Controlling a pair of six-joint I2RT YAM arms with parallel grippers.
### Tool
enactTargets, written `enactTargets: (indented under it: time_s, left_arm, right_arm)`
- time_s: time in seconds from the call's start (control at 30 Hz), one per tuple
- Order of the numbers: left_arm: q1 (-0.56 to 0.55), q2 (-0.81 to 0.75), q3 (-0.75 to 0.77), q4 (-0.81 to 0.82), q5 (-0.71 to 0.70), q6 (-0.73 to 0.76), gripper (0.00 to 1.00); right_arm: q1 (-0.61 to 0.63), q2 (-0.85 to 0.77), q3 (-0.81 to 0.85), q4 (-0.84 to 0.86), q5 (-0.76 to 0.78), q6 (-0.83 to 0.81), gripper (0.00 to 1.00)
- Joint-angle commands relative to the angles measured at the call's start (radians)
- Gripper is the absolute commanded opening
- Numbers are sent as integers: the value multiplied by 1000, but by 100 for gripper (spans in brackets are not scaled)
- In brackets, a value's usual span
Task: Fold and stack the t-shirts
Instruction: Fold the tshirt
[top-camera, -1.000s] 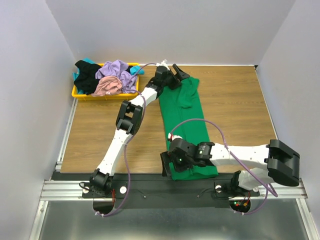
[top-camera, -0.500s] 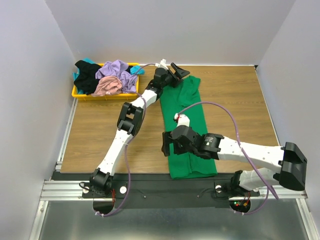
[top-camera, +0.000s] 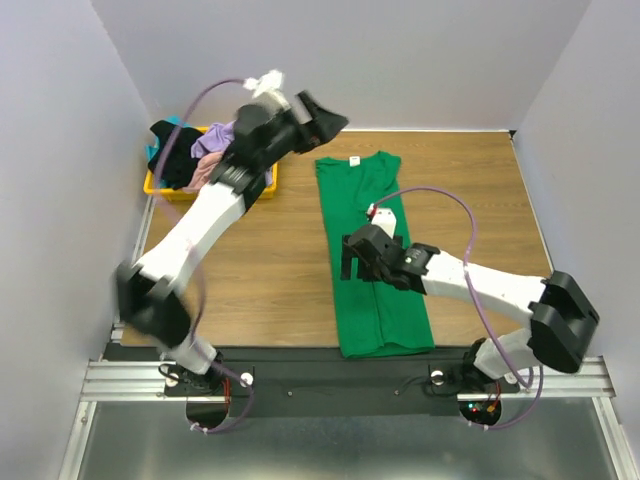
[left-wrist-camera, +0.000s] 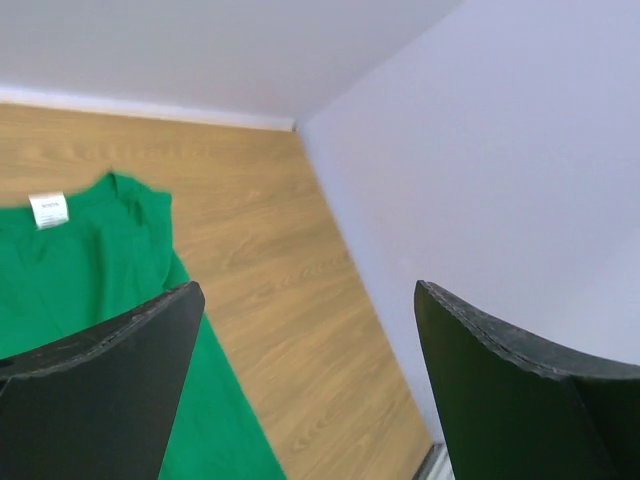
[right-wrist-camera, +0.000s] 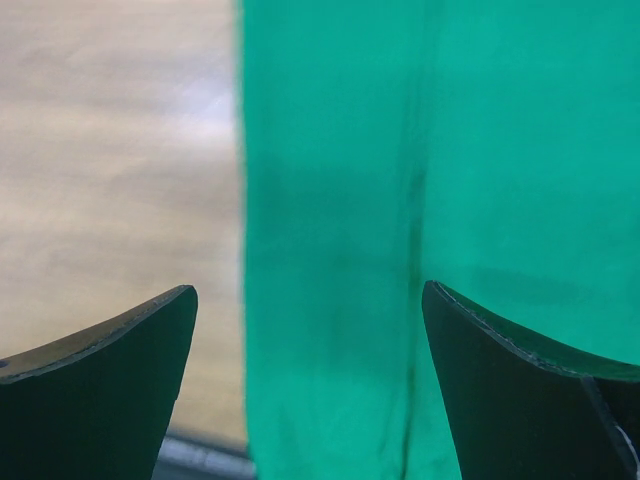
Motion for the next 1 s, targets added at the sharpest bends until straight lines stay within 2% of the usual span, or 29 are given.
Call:
enactTargets:
  time_s: [0.0,0.03,0.07,0.13,0.2,0.3,0.47,0.77,0.97]
  left_arm:
    - [-19,-325,-388,20,-200,49,99]
    - [-33,-414,-521,24,-264,37,99]
    - [-47,-415,-577,24,-265,35,99]
    - [-97,-533,-693,-42,-364,3,99]
    - [-145,-574,-795,-71,-436,-38,99]
    - [-180,-614,-861,-150,-489,-92,99]
    - [-249,-599,-892,-306,-571,-173,99]
    - [-263,-518,-886,-322,-547,-164,99]
    - [-274,-440,-849,-317,-489,-139,98]
  right_arm:
    - [-81,94,79,10,71,-39,100]
    - [-107,155,99,10,73,-59,100]
    - [-118,156,117,12,73,-59,100]
    - [-144,278,177,12,71,-85,100]
    - [-182,342,243,12,50,-104,100]
    - [-219,429,292,15,-2,-102,100]
    - [-279,555,342,35,-10,-61,100]
    - [-351,733,470,39,-31,5,100]
    - [-353,794,577,38,-140,18,100]
